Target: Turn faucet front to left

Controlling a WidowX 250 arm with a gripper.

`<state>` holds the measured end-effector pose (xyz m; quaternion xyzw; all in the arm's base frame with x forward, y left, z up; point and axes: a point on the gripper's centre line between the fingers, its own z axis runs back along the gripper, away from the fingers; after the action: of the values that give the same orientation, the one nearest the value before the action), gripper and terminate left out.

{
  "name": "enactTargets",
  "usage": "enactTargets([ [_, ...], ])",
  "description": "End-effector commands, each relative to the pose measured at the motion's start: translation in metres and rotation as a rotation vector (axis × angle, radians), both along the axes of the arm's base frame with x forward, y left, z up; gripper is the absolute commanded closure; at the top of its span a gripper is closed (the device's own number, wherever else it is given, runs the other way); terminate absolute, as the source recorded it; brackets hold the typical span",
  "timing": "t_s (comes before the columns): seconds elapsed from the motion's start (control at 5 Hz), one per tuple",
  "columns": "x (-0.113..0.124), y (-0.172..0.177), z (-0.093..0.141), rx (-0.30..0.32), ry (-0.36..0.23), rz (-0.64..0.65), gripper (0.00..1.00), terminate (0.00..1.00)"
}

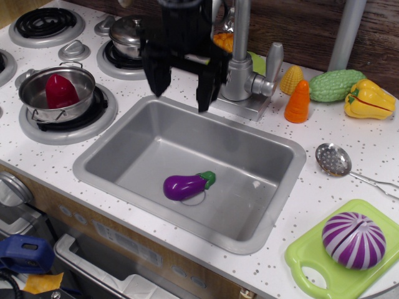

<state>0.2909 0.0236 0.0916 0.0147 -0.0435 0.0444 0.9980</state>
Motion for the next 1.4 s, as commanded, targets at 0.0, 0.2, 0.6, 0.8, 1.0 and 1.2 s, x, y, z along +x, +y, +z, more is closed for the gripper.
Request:
enactTargets([
  [0.0,0.017,-0.018,0.013,0.018,-0.155,0.017,0.0,0.0],
  [0.2,0.03,-0.029,0.015,0.028,-0.203,0.003,0.0,0.0],
  [0.6,0.058,-0.031,0.021,0.027,-0.237,-0.083,0.0,0.0],
  [0.8,0.068,-0.029,0.029,0.027,-0.241,-0.123,0.0,0.0],
  [1.0,0.074,-0.02,0.036,0.07,-0.251,-0.175,0.0,0.0],
  [1.2,0.075,-0.008,0.036,0.087,-0.262,-0.192,0.0,0.0],
])
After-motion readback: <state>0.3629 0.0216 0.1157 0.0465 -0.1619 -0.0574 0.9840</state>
